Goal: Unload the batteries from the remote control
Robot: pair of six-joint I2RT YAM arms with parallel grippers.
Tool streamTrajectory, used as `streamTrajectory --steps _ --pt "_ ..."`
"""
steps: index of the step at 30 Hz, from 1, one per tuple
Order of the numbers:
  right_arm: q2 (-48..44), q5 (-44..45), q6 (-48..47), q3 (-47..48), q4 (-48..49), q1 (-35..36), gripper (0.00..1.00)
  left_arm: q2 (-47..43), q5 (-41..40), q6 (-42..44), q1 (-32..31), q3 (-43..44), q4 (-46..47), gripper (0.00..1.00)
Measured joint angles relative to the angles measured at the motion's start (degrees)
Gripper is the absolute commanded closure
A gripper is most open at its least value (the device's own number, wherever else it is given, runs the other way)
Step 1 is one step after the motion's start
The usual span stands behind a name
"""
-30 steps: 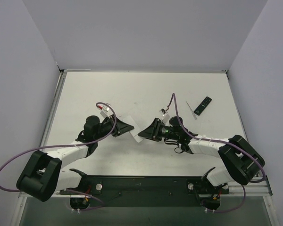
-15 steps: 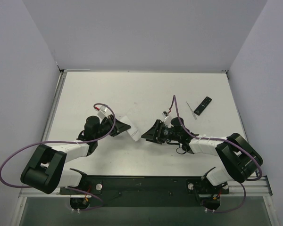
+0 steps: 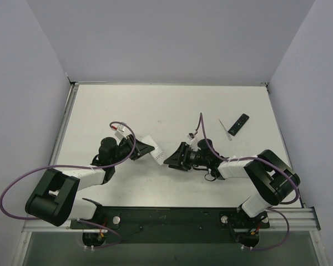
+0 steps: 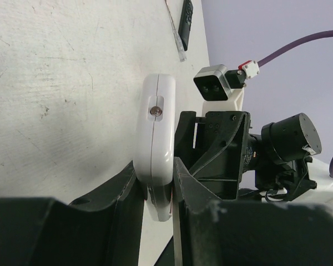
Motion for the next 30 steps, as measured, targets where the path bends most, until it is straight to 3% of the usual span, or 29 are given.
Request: streamTrajectory --steps 9,16,23,30 --pt "2.7 -1.4 3.2 0.1 8.3 0.7 0.57 0.0 0.6 -1.9 -0.2 0.0 0.5 1.0" --pt "3.0 -1.7 4.4 0.0 11.5 0.7 0.83 0.0 0.9 -2.8 -0.2 0.0 0.8 1.0" --pt "3.0 -1.7 5.4 -0.8 12.1 0.6 0.84 0.0 1.3 -1.9 0.5 0.0 0.2 1.0" --pt "1.3 -2.1 5.3 -3.0 12.1 -0.1 0.94 0.5 1.2 0.4 2.3 1.1 -2.2 1.0"
